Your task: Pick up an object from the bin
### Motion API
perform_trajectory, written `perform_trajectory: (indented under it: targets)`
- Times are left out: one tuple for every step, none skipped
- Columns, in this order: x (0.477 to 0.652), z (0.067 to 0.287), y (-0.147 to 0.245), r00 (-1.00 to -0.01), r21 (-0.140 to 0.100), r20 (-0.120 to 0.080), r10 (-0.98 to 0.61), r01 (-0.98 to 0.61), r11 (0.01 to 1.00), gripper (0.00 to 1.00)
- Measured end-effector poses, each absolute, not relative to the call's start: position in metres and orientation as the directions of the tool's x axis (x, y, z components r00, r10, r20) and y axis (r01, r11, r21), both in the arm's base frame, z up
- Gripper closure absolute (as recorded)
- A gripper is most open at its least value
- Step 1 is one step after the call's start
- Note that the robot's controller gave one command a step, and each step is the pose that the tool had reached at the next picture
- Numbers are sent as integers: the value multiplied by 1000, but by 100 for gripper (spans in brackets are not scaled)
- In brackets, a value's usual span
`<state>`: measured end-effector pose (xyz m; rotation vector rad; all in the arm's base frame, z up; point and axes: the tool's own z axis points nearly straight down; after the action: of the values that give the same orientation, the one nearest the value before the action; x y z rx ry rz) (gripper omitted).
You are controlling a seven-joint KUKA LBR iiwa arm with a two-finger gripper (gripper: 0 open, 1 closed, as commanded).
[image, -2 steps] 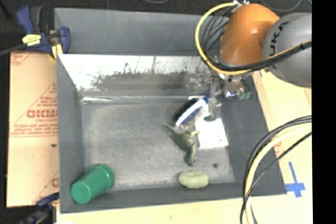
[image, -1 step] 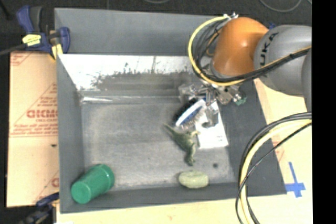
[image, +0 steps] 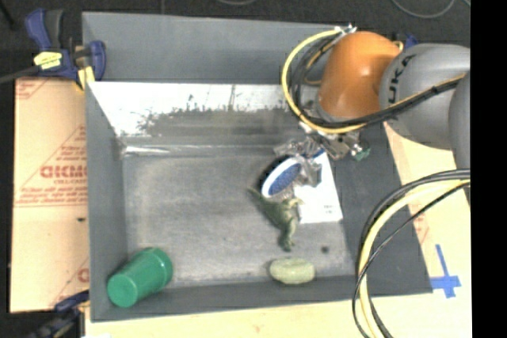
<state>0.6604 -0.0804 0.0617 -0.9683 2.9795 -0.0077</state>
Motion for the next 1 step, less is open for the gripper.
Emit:
perform_trajectory:
  targets:
    - [659, 66, -79, -780, -9, -15, -625, -625, 781, 100]
